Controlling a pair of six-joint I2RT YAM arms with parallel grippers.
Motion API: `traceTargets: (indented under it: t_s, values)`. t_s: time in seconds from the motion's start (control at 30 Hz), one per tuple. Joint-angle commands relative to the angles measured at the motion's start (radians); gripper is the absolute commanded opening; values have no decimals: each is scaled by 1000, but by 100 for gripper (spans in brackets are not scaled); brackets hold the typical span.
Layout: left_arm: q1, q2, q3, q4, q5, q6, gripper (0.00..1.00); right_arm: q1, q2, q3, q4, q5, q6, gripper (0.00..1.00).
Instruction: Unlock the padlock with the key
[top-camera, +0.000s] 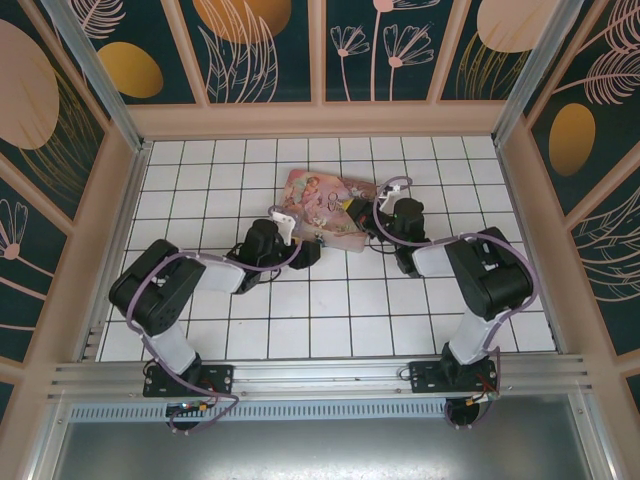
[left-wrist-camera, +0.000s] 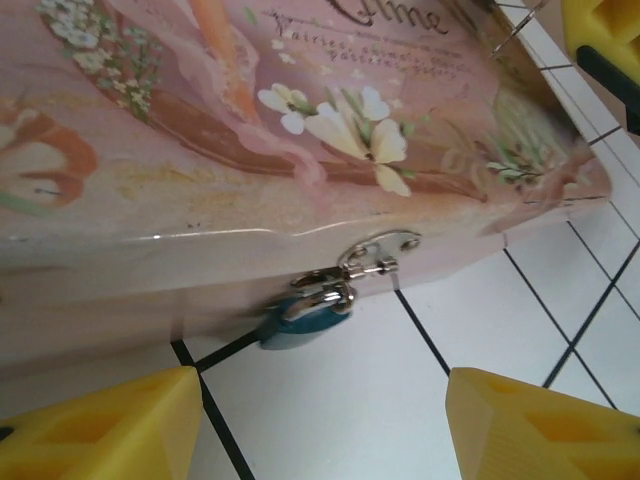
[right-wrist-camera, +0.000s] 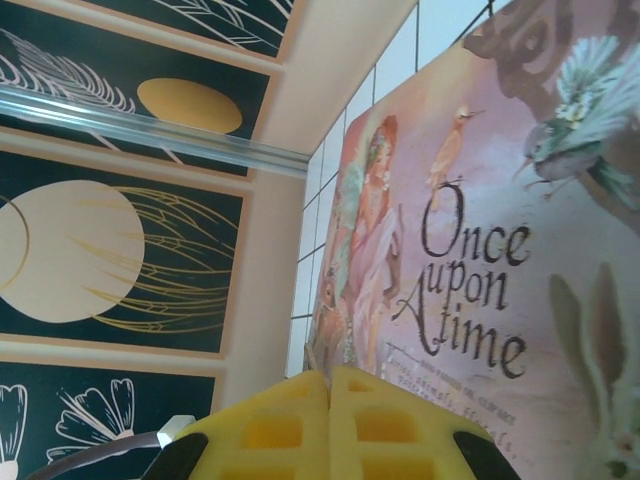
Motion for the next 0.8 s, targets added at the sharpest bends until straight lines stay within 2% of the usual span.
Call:
traceTargets:
  t_s: [0.0,0.77]
  values:
    - [-3,40,33,64,-1,30,65,-19,31,13,96,-24,31,0]
    - [-3,154,113,102,33,54,62,-35,112,-7,181,-46,57,0]
